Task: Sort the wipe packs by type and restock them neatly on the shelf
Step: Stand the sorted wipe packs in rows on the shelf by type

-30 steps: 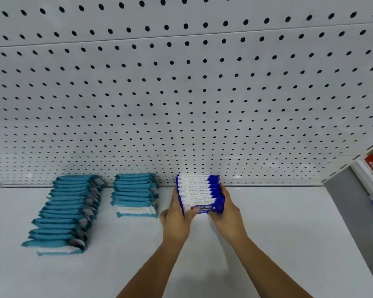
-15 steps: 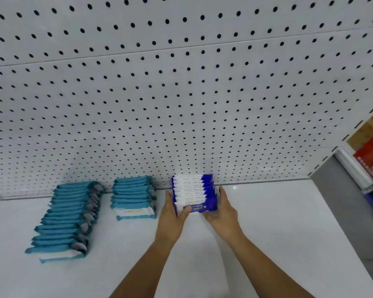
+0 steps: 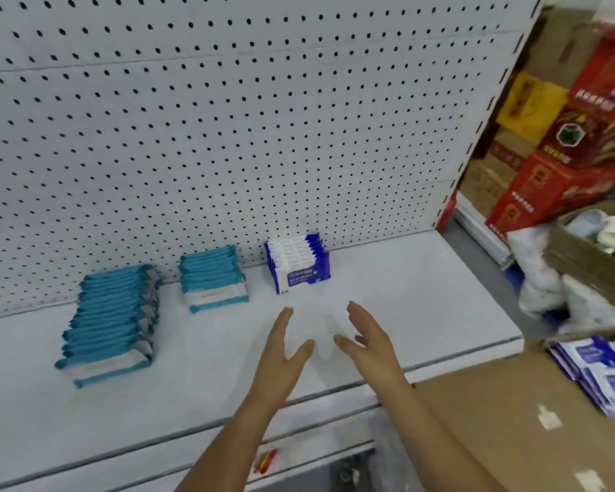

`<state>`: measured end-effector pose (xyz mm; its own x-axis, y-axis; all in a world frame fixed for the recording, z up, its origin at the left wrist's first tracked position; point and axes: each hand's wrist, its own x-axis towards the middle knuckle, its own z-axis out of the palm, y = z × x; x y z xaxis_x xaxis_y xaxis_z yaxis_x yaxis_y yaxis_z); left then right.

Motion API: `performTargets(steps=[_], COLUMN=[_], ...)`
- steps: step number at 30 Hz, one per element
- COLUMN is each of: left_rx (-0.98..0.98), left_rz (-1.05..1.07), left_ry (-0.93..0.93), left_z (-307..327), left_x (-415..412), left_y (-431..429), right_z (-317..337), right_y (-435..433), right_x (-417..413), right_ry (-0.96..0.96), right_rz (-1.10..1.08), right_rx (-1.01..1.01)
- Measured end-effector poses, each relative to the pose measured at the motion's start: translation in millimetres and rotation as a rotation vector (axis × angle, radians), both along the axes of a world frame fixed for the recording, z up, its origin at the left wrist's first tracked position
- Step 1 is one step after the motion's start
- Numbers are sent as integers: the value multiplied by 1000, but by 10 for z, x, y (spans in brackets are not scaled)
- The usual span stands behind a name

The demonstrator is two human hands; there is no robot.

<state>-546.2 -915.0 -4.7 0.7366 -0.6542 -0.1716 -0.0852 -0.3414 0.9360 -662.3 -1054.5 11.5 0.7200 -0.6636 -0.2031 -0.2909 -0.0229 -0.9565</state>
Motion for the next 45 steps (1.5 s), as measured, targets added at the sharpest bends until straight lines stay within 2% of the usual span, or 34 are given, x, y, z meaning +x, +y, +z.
performTargets(steps=[9,12,18,26,31,37,45], left_rx=[-37,-60,-69,-14,10,37,84], left_rz=[-200,-265,-346,-347,-370,-313,-194], left_ry=[124,152,192,112,154,186,265], left_z=[75,122,125,42,31,-152,-812], left_x=[-1118,-1498,-2298,-4056,-4994,-5540,-5633], left_y=[173,106,-267,-1116,-1604,-2236,-3591], right_z=[-21,20,92,-72,-99,-277,-823], right_y=[407,380,137,-588,-1157,-1947,-3200], right_x=[-1381,-1771,-2726,-4520,-5442,-6068,-6205], right_ry=[28,16,42,25,30,67,181], right_rz=[-136,-214,-305,-397,-398,-401,-403], right_rx=[13,48,-17,58,73,79,132])
